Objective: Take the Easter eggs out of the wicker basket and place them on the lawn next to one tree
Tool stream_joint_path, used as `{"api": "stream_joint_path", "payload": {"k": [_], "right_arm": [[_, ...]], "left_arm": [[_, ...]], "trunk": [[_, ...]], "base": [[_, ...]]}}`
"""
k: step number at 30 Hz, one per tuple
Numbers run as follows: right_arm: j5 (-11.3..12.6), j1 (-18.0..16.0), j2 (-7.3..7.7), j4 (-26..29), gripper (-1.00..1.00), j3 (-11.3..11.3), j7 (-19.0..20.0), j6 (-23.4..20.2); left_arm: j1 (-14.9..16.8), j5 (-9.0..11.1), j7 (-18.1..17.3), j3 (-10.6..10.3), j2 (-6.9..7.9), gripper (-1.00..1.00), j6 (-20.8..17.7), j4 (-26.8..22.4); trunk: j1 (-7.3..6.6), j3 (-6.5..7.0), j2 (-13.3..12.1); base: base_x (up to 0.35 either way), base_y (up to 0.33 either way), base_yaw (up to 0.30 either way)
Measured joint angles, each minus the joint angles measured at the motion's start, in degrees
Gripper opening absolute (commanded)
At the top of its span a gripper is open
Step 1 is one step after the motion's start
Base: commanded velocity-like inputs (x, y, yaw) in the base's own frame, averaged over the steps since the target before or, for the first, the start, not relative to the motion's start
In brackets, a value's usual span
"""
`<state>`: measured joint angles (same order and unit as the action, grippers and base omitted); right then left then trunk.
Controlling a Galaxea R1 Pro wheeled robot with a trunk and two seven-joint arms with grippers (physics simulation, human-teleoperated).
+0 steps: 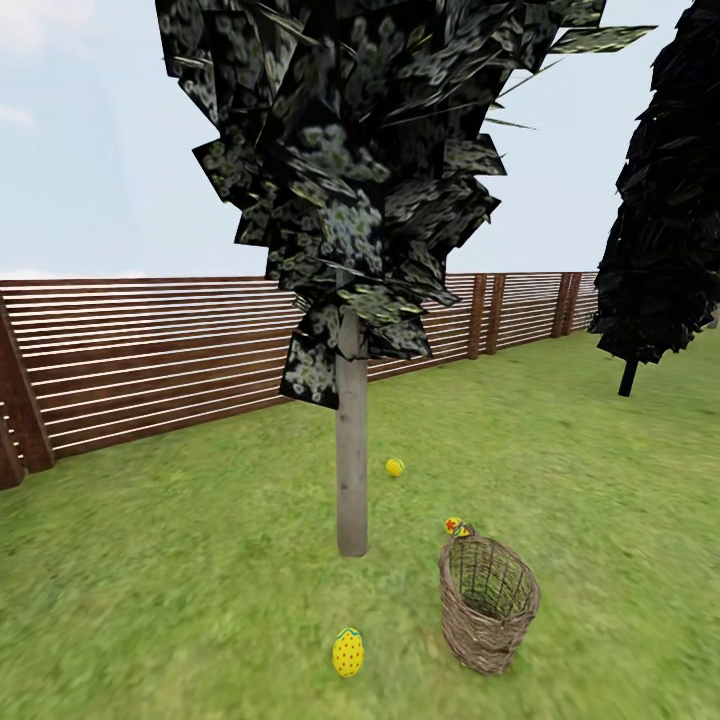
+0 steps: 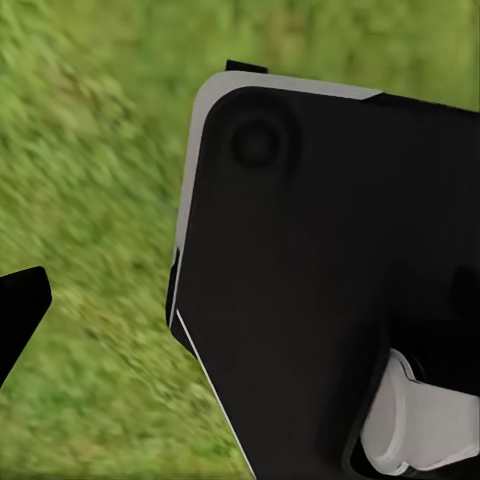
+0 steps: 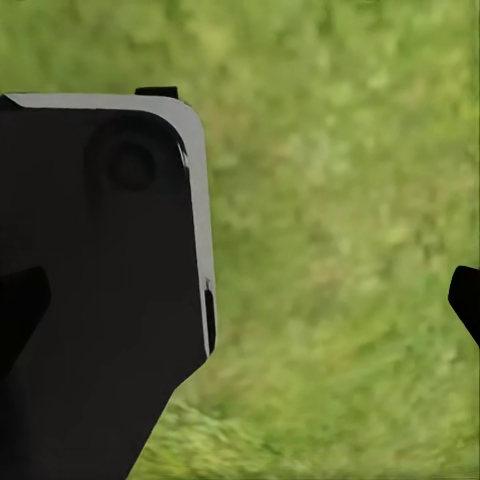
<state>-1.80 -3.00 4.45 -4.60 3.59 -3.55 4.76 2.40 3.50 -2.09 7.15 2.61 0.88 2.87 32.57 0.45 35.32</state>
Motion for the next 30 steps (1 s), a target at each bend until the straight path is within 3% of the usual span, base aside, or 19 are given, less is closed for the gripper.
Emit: {"api": "stream_joint_path", "payload": {"k": [21, 30], "right_arm": [[0.0, 0.03, -0.02, 0.01, 1.0, 0.0, -0.1, -0.04], [0.1, 0.03, 0.02, 0.03, 1.0, -0.01, -0.11, -0.07]], "left_arm": [[-0.1, 0.02, 0.02, 0.0, -0.36, 1.0, 0.6, 0.26], [-0.13, -0.13, 0.31, -0.13, -0.01, 1.0, 1.43, -0.09]], "trunk": [[4.61, -3.68, 8.37], [4.62, -3.69, 8.39]], "base": [[0.0, 0.0, 0.0], [0.0, 0.0, 0.0]]}}
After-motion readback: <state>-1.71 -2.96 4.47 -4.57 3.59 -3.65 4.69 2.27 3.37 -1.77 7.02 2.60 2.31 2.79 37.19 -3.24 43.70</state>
